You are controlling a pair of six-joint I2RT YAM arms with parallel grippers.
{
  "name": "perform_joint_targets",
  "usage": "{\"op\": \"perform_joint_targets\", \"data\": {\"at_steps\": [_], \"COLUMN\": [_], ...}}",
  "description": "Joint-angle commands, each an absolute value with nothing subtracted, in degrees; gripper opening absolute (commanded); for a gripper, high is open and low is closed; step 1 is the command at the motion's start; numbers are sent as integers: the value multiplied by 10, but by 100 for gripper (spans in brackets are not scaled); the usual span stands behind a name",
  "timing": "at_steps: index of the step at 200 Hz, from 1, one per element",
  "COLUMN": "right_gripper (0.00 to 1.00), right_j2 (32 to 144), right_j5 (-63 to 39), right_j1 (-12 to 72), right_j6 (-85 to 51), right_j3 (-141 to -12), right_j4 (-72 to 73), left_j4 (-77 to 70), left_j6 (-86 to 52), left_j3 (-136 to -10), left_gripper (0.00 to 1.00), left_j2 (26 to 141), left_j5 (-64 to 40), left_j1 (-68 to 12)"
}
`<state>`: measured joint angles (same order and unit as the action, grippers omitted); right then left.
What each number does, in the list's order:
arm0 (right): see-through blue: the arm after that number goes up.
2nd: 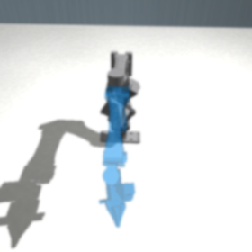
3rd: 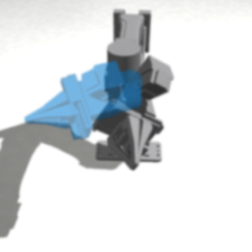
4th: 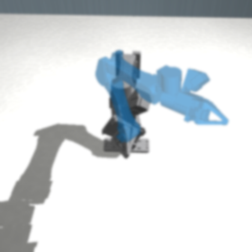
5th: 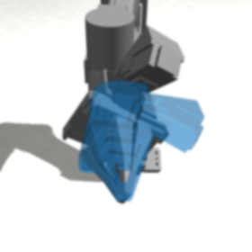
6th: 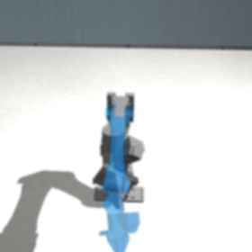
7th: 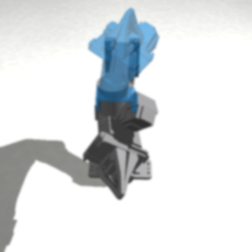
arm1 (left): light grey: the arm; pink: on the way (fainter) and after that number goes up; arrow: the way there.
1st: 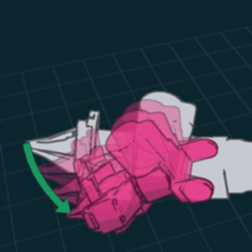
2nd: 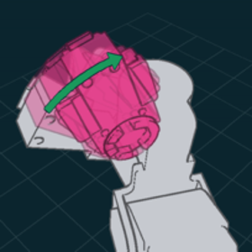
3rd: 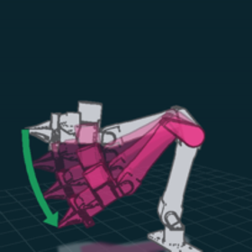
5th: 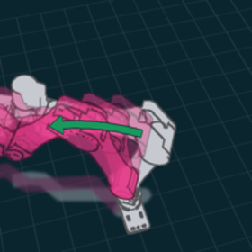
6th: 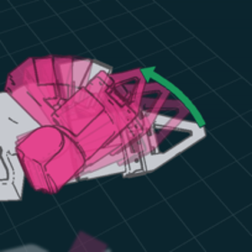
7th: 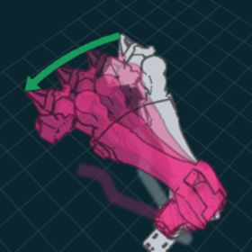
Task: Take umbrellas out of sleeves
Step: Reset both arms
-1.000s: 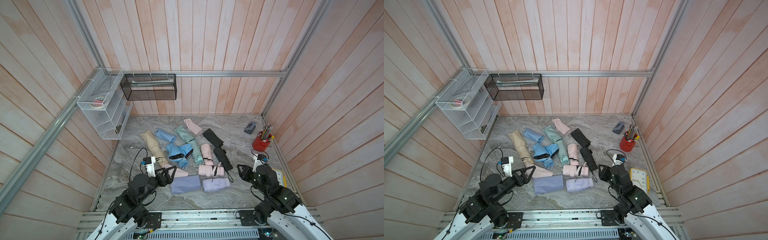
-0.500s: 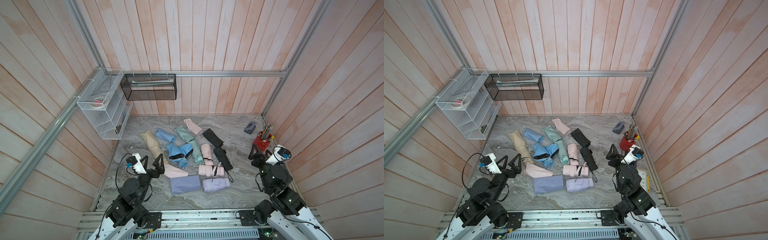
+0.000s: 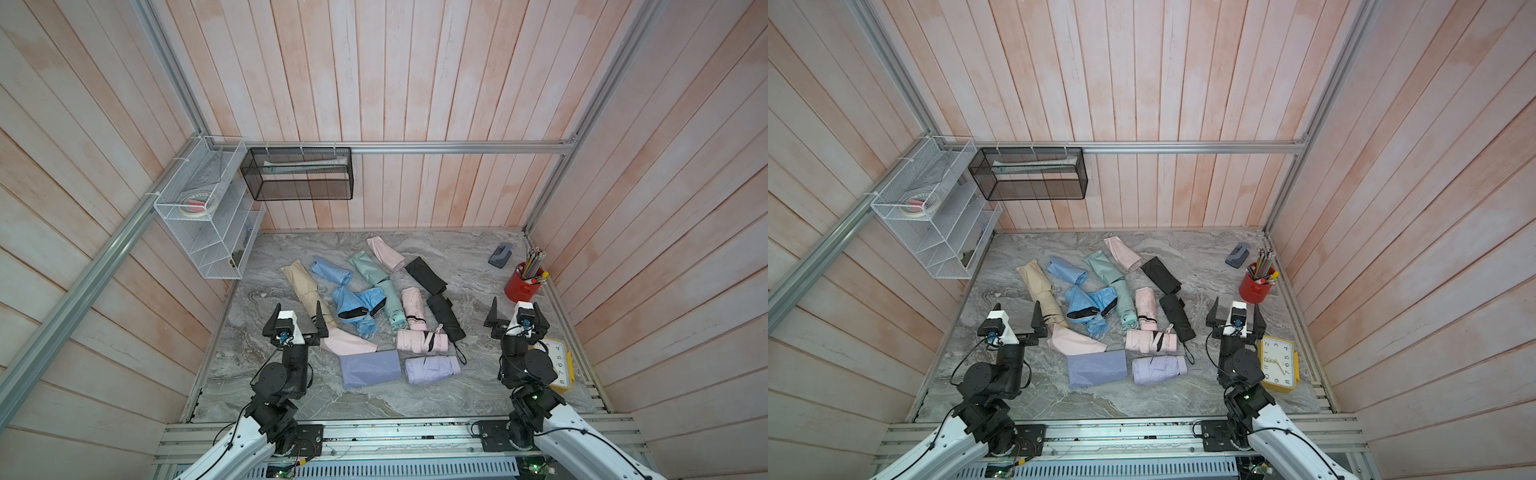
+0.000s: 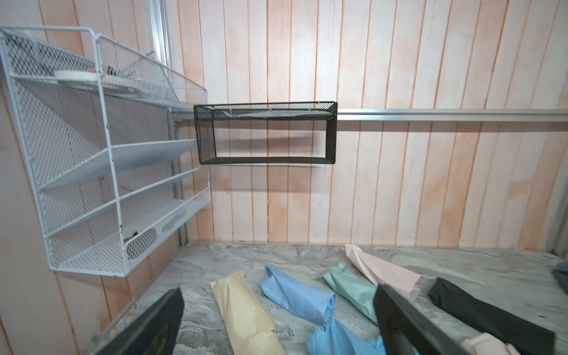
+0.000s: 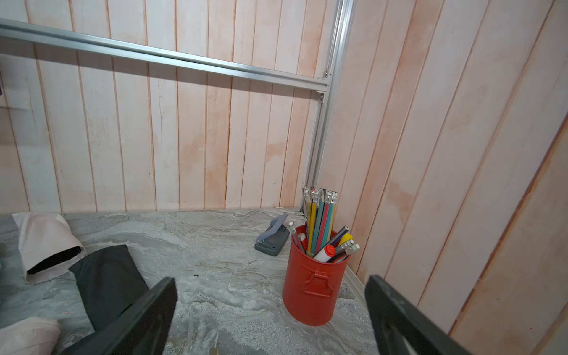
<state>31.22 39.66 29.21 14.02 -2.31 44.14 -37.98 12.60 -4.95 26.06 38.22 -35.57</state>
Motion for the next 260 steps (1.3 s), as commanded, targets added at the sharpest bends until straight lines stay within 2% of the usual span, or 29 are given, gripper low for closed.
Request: {"op": "perform_joint_targets", "data": {"at_steps": [1, 18, 39, 91, 104, 143, 193, 260], "right_gripper": [98, 98, 98, 98, 98, 98, 98, 98], "right_j2": [359, 418, 485, 633, 671, 765, 874, 916], "right_j5": [307, 280, 241, 209, 207, 209, 202, 178], "right_j1": [242, 176, 124, 90, 85, 79, 79, 78], "right_j6": [168, 89, 56, 49, 47, 47, 41, 54], "right_j3": [28, 34, 45, 41, 42, 55, 32, 11], "right_j4": [606, 625, 692, 822, 862, 975, 1035, 1034], "left_j4": [-525, -616, -710, -942, -946, -947, -946, -947], "left_j6": [197, 189, 166, 168, 164, 148, 73, 46], "left_j3": [-22, 9, 28, 36, 28, 24, 27, 24], "left_gripper": [100, 100, 100, 100, 100, 100, 100, 100], "left_j2": [314, 371, 460, 705, 744, 776, 790, 812], "left_j5": [379, 344, 325, 328, 331, 307, 280, 247], "left_j1": [-323, -290, -255, -224, -218, -200, -148, -114]}}
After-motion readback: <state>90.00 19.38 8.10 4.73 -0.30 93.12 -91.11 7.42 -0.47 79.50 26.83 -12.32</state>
